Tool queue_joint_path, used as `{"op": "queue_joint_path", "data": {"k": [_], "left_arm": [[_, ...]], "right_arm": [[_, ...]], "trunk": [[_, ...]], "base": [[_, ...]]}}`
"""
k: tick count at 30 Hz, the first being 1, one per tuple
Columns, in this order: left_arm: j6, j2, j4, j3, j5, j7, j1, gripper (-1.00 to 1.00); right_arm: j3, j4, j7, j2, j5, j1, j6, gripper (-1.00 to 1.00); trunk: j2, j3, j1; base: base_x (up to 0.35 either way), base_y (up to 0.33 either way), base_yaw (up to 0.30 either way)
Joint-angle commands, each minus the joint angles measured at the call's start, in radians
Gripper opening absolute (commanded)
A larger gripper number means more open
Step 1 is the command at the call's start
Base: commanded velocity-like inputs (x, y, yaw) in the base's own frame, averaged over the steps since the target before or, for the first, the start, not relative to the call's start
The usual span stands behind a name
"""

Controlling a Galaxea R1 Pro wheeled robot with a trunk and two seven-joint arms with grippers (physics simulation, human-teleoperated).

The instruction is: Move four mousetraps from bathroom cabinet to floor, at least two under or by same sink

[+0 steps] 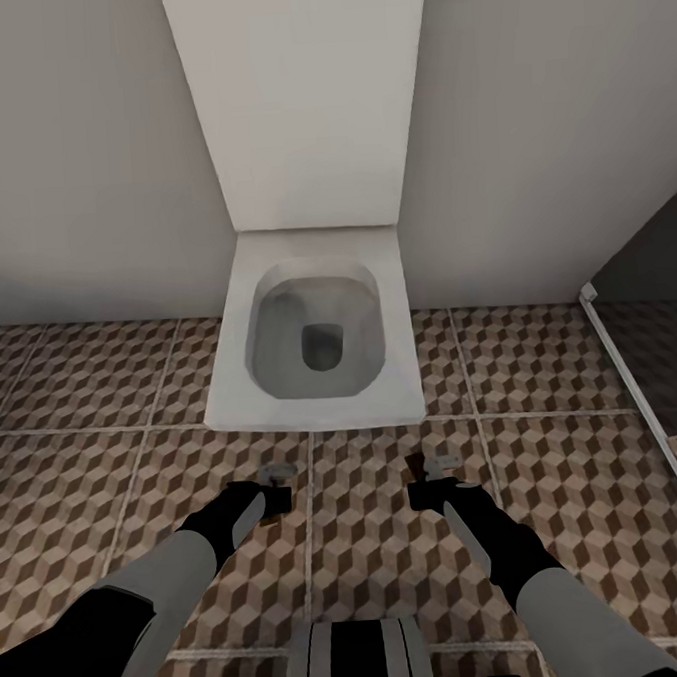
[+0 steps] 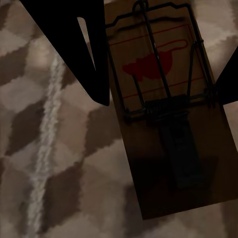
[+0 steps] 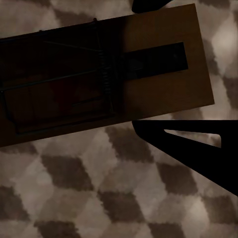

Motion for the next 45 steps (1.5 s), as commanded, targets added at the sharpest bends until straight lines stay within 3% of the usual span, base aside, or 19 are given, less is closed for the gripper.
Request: {"op": "queue_joint_path", "data": {"k": [1,6,13,22,31,41,45], "left_arm": [[0.005,0.0,-0.002,-0.007,0.007,0.004,0.0,-1.0],[0.005,0.0,-0.002,-0.007,0.007,0.004,0.0,-1.0],[0.005,0.0,-0.002,-0.007,0.007,0.004,0.0,-1.0],[0.005,0.0,-0.002,-0.007,0.007,0.004,0.0,-1.0],[0.005,0.0,-0.002,-0.007,0.007,0.004,0.0,-1.0],[0.005,-0.003,-0.002,-0.008,0.007,0.005,0.0,-1.0],[0.005,-0.005,-0.002,-0.007,0.007,0.004,0.0,-1.0]], "right_arm": [[0.002,-0.001,-0.003,0.0,-0.009,0.0,0.004,-1.0],[0.002,-0.001,-0.003,0.0,-0.009,0.0,0.004,-1.0],[0.002,-0.001,-0.003,0.0,-0.009,0.0,0.004,-1.0],[0.002,-0.001,-0.003,0.0,-0.009,0.0,0.004,-1.0],[0.002,-0.001,-0.003,0.0,-0.009,0.0,0.004,-1.0],[0.002,-0.001,-0.003,0.0,-0.009,0.0,0.004,-1.0],[0.002,-0.001,-0.003,0.0,-0.009,0.0,0.004,-1.0]], "trunk": [[0.0,-0.001,0.0],[0.0,-0.001,0.0],[-0.002,-0.028,0.003],[-0.002,-0.028,0.003],[-0.004,-0.062,0.007],[-0.004,-0.062,0.007],[-0.005,-0.078,0.009]], "base": [[0.0,0.0,0.0],[0.0,0.0,0.0],[0.0,0.0,0.0],[0.0,0.0,0.0],[0.0,0.0,0.0],[0.0,0.0,0.0],[0.0,0.0,0.0]]}}
